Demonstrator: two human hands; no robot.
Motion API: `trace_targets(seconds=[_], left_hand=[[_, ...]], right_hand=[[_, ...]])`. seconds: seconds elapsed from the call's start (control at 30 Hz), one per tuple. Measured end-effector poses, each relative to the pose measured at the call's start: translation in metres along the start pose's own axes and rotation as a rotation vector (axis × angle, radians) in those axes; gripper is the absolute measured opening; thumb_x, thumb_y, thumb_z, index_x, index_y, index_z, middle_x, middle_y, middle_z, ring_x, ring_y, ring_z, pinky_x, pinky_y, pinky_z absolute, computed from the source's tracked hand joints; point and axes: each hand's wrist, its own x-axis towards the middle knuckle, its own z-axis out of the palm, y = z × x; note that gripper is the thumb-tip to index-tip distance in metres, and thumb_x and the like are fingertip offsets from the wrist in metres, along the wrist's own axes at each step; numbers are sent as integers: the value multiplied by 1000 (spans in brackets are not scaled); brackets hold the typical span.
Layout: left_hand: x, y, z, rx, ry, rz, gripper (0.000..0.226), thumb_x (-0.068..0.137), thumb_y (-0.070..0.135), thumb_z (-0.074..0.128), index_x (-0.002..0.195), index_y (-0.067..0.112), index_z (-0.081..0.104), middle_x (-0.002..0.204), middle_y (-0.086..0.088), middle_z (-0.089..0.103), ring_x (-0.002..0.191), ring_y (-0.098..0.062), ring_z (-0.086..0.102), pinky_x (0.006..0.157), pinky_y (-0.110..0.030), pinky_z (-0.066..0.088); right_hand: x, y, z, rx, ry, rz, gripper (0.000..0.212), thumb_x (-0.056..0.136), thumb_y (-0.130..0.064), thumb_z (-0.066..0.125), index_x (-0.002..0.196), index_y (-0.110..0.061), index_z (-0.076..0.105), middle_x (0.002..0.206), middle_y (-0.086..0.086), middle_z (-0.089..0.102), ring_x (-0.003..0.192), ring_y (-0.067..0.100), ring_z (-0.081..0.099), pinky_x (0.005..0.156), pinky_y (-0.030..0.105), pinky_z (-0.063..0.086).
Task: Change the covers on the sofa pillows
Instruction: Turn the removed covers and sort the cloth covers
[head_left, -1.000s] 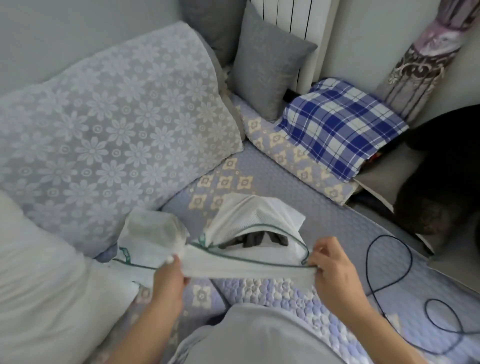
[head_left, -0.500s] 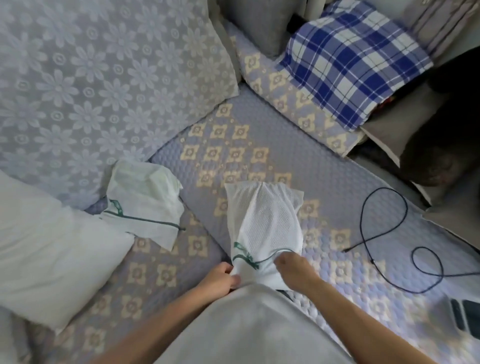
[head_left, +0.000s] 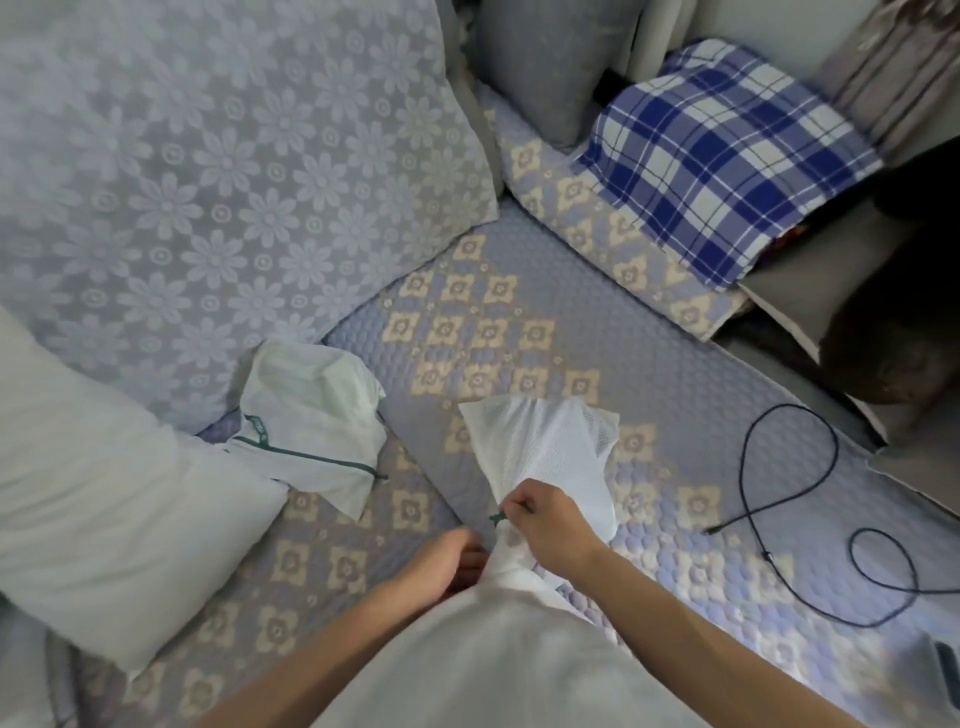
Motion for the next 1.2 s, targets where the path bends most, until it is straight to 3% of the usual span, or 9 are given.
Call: trace_targets(seconds=[0.13,0.23,0.27,0.4,0.53,0.7,0.93,1.1,1.2], left_hand=[[25,15,10,-303,-51,-51,46,81,55,64,87,9,67,76,-11,60,69,-26,57,64,-35,47],[22,26,19,-425,-115,-65,55,98,45,51,119,-2,69,119,-27,68,112,-42,65,103,-52,50],[23,28,20,-436,-132,-50,52,101,40,51,124,-4,67,125,-29,65,115,-43,63,106,-53,48],[18,33,22,-390,-211,-5,45,95,29,64,125,-6,65,102,-22,66,89,-34,65,85,-43,51],[18,30,18,-457,-253,-7,40,97,29,62,120,-2,70,114,-24,68,103,-38,66,91,-47,55],[13,30,29,-499,-269,31,27,104,25,50,102,5,68,96,-14,67,89,-21,65,88,-33,47],[-6,48,26,-524,-265,123,49,105,41,47,115,1,73,113,-25,72,103,-36,70,96,-48,52],[-3,50,36,-228,46,297,27,105,32,51,105,13,70,99,-12,76,94,-26,73,86,-42,57],[-1,51,36,209,263,413,34,105,33,45,86,10,61,81,-4,64,77,-18,59,71,-31,44]], right_hand=[[-4,-11,-1,76,-8,-13,14,96,-13,54,92,-16,66,82,-5,66,71,8,55,60,18,43],[-10,-12,-5,299,12,56,13,97,-14,56,91,-17,67,67,-9,58,62,5,49,57,18,39],[-11,-9,-7,348,15,73,12,97,-13,56,91,-17,67,67,-7,57,62,6,48,58,20,39],[-13,-3,-15,442,-34,93,10,96,-13,57,93,-13,67,74,6,56,70,17,49,66,30,39],[-15,-3,-11,572,-21,112,6,91,-17,59,88,-12,63,75,8,56,68,20,48,63,33,38],[-8,-13,-12,1035,-147,198,22,100,1,46,80,-7,55,74,12,60,64,20,57,64,30,46],[-5,-20,-21,914,-231,187,9,100,-5,52,94,-4,59,84,17,64,73,25,60,67,35,50],[-8,-17,-14,782,-98,225,5,96,-11,59,93,-8,63,84,15,64,75,26,60,70,37,49],[-3,-20,-13,308,65,179,8,93,-19,59,93,-13,64,78,0,65,69,15,57,61,24,46]])
